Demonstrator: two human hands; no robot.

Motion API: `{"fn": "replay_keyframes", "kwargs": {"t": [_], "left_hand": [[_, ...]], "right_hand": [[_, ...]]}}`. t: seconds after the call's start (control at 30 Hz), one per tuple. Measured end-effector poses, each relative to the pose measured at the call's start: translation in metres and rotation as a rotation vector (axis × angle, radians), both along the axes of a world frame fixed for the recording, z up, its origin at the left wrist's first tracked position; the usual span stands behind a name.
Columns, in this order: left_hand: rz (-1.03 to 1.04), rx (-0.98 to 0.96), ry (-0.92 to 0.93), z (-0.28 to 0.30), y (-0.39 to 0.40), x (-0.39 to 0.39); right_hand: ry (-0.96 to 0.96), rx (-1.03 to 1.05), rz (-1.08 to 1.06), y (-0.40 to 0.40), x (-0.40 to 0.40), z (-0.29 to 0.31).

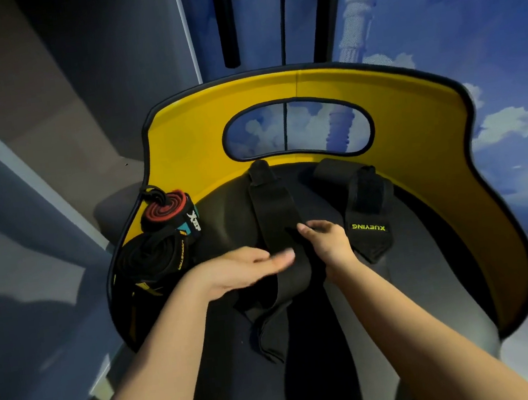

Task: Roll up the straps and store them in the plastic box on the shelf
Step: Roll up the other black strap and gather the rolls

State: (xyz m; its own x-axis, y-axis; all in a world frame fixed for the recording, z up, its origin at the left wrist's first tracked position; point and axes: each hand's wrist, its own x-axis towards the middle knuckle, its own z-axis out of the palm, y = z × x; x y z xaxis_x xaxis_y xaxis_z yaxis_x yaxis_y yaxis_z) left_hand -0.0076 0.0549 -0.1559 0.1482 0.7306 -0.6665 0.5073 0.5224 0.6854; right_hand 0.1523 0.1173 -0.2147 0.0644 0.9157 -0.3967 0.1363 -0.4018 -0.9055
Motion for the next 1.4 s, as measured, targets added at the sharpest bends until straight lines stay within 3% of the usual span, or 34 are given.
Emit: {"fn": "replay_keyframes", "kwargs": {"t": [0.07,0.17,0.37,0.5,0.63,0.8,0.9,0.97,1.03,1.1,1.2,1.4], "left_hand": [[-0.066,0.111,0.075,-0.006,-0.015,0.002],[0.035,0.233,0.027,-0.014,-0.028,0.009],[0.337,0.204,-0.134,-0.011,-0.040,0.020],[0.504,0.082,-0.317,-0.016,-0.048,0.032],[0.564,0.072,-0.268,-0.028,-0.058,0.047],[0.332,0.218,0.210,-0.036,-0.066,0.048],[0.068,0.238,0.563,-0.026,-0.067,0.046],[0.006,0.242,0.688,-0.016,-0.065,0.045],[0.015,0.314,0.687,-0.010,-0.061,0.047],[0.006,0.385,0.641,-0.007,-0.056,0.052],[-0.074,0.423,0.568,-0.008,-0.051,0.063],[-0.061,0.531,0.344,-0.016,-0.044,0.077]], "right_hand": [[0.085,-0.033,0.001,-0.008,0.002,0.000],[0.195,-0.074,0.054,-0.022,0.007,0.002],[0.316,-0.042,0.350,-0.064,0.032,0.021],[0.143,0.061,0.461,-0.081,0.043,0.035],[-0.099,0.136,0.497,-0.088,0.052,0.032],[-0.643,0.276,0.524,-0.096,0.055,0.019],[-0.839,0.345,0.536,-0.096,0.057,0.016],[-0.923,0.463,0.457,-0.093,0.065,0.016],[-1.034,0.596,0.411,-0.087,0.079,0.013],[-1.135,0.564,0.400,-0.081,0.092,0.010],[-1.173,0.449,0.415,-0.078,0.104,0.009],[-1.205,0.590,0.400,-0.079,0.109,0.010]]}}
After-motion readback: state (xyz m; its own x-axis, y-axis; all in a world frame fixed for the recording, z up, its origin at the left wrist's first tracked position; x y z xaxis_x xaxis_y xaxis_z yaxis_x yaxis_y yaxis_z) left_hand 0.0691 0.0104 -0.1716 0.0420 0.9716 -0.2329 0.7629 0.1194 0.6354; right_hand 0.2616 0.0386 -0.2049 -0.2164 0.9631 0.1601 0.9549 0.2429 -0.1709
